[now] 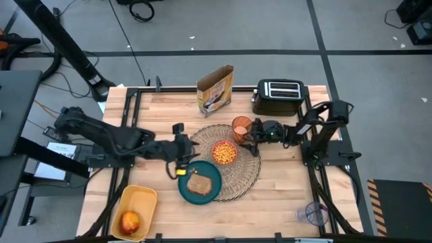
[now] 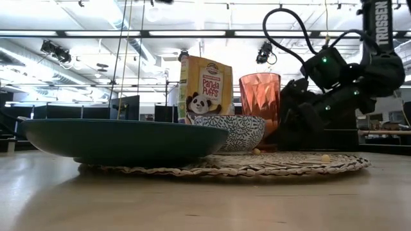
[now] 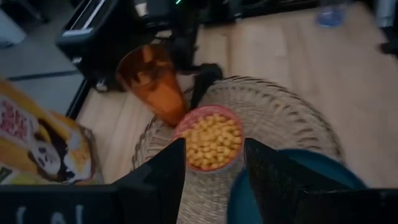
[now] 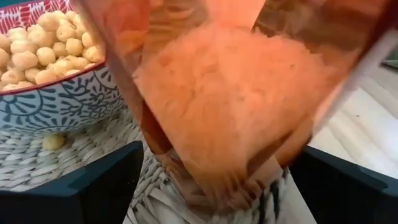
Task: Arrange a breakfast setting
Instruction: Put the orange cup on the brown table mat, then adjust the red patterned bowl
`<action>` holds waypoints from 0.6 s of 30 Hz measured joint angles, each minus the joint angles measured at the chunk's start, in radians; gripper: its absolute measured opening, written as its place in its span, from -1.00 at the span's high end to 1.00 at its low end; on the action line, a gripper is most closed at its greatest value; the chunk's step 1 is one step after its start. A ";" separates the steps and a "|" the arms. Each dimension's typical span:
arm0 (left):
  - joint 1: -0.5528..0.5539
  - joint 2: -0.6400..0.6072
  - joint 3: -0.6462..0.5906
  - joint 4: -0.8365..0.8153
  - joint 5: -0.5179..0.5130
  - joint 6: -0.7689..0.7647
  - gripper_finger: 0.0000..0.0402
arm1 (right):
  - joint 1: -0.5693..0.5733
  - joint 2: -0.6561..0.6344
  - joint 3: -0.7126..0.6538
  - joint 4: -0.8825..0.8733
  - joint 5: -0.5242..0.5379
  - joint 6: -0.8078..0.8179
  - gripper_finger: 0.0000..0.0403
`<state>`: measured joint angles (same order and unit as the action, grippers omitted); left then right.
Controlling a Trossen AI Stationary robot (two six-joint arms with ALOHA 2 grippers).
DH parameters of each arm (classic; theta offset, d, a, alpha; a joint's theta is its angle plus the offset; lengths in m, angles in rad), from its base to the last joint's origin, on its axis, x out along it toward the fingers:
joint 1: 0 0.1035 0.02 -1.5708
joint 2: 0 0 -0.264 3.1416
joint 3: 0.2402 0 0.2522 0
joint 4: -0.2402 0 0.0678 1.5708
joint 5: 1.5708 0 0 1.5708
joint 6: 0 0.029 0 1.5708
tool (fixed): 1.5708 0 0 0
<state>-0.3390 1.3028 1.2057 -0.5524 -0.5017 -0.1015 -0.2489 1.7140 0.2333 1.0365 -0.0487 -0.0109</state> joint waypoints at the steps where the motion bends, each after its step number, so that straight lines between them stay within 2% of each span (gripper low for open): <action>1: 0.018 0.000 -0.027 0.033 0.000 0.000 0.15 | 0.000 -0.018 0.000 -0.025 0.001 0.001 -0.98; 9: 0.140 0.000 -0.231 0.311 0.026 0.031 0.15 | 0.001 -0.151 0.000 -0.249 0.022 0.004 -0.98; 14: 0.238 0.019 -0.356 0.485 0.061 0.018 0.15 | 0.023 -0.236 0.000 -0.381 0.090 0.008 -0.98; 18: 0.319 0.084 -0.390 0.553 0.097 0.010 0.15 | 0.059 -0.306 0.000 -0.471 0.148 0.027 -0.98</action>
<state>-0.0199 1.3867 0.8159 0.0006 -0.4049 -0.0911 -0.1897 1.4083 0.2333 0.5657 0.0994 0.0161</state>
